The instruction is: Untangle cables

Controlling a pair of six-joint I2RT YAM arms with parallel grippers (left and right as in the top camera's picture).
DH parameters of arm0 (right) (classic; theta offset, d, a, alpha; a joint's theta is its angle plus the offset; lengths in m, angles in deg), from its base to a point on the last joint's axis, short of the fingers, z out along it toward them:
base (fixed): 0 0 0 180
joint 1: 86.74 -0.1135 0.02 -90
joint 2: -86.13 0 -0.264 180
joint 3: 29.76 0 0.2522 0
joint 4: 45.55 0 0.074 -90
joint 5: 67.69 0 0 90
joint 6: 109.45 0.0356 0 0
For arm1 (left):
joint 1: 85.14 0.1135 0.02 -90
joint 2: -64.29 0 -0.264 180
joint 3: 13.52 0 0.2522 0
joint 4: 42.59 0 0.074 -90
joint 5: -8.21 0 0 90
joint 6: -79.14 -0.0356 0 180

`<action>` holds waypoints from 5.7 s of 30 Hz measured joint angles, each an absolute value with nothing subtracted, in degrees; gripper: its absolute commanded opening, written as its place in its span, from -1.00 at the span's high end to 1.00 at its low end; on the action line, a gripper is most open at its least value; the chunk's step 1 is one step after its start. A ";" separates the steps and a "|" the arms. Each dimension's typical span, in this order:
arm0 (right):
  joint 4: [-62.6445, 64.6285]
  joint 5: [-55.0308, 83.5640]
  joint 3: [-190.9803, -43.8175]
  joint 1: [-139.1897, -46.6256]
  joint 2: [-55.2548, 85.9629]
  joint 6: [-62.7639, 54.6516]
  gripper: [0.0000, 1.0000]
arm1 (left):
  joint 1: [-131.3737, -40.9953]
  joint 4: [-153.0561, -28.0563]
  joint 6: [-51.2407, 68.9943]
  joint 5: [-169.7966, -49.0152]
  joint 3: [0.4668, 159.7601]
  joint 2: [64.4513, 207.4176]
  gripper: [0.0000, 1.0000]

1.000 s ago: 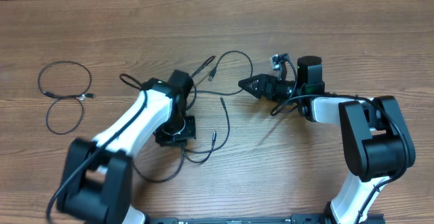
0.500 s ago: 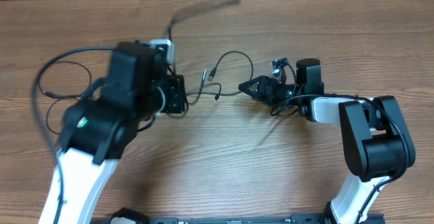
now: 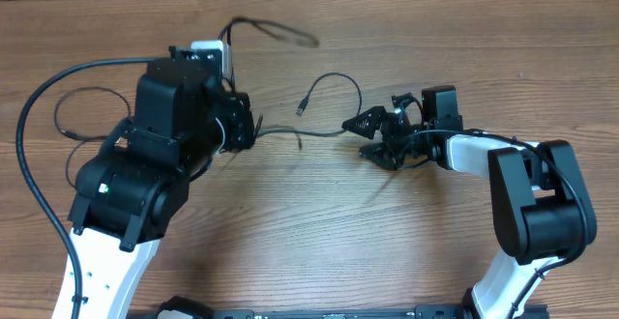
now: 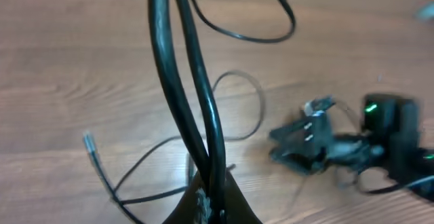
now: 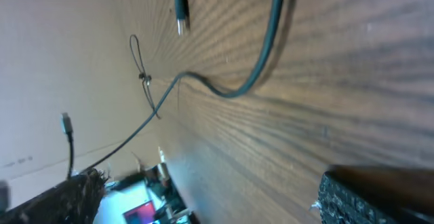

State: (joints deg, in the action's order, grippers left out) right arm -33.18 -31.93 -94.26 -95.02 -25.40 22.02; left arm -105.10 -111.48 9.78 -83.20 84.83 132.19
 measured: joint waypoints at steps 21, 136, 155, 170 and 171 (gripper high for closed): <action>-44.81 -47.51 -92.91 -95.24 -26.97 30.04 -0.59 | -90.13 -103.48 32.76 -117.80 87.06 136.25 0.92; -37.77 -18.66 -95.16 -98.03 -24.28 34.54 -1.00 | -94.54 -109.65 16.25 -82.89 64.29 159.99 -0.99; -37.60 -18.79 -95.18 -98.01 -24.28 34.52 -1.00 | -94.54 -109.65 16.25 -82.89 64.29 159.99 -0.99; -33.95 -19.10 -93.37 -97.97 -26.29 32.44 0.92 | -94.54 -109.65 16.25 -82.89 64.29 159.99 -0.99; -34.03 -19.27 -93.37 -97.99 -26.27 31.68 0.92 | -94.54 -109.63 16.25 -82.89 64.29 159.99 -0.99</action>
